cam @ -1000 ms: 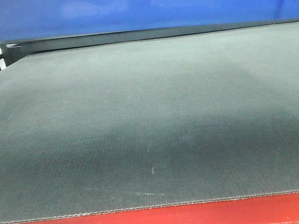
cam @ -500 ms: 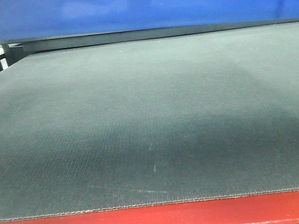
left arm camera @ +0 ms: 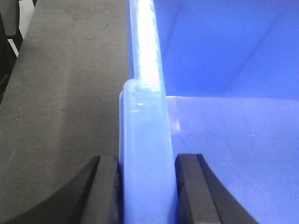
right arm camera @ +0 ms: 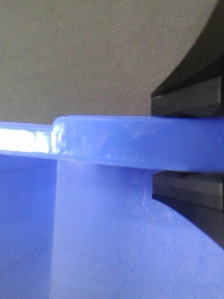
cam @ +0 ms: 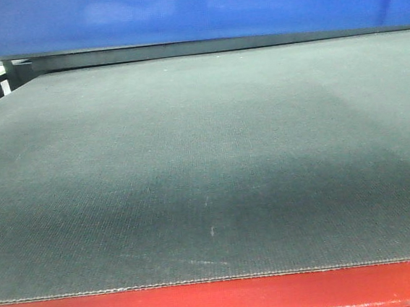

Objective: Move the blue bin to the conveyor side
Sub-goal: 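Carry the bin with both grippers out over the grey conveyor belt, then lower the blue bin onto the conveyor belt with both grippers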

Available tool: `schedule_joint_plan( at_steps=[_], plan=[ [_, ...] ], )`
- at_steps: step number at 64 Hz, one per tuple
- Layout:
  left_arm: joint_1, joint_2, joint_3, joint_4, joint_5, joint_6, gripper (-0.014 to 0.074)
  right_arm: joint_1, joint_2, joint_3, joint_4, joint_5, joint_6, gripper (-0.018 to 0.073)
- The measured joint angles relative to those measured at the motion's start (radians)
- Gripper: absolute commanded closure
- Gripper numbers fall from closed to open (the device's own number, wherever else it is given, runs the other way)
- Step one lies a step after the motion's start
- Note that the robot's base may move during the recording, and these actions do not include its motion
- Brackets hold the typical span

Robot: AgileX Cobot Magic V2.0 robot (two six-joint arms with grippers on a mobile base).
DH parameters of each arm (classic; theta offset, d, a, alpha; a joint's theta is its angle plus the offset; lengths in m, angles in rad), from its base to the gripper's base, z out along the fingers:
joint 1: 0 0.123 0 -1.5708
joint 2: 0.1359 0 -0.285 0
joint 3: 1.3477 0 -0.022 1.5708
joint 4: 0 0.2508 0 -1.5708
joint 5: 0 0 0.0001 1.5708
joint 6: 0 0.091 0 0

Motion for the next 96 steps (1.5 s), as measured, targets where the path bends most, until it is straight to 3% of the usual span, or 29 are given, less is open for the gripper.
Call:
schedule_joint_plan(
  at_steps=[16,32,64,96],
  plan=[
    [0.000,0.000,0.000,0.000,0.000,0.000,0.0615,0.000,0.000,0.000,0.000,-0.009,0.000,0.0640],
    [0.000,0.084,0.000,0.013,-0.015,0.000,0.0615,-0.006,0.077,0.001,-0.018,-0.115,0.000,0.0640],
    [0.019,0.413,0.000,0.066,-0.201,0.000,0.0615,-0.023,0.392,0.001,-0.082,-0.302,0.000,0.0640],
    [0.022,0.545,0.002,0.085,-0.323,0.004,0.0615,-0.031,0.529,0.003,-0.098,-0.367,0.004,0.0640]
  ],
)
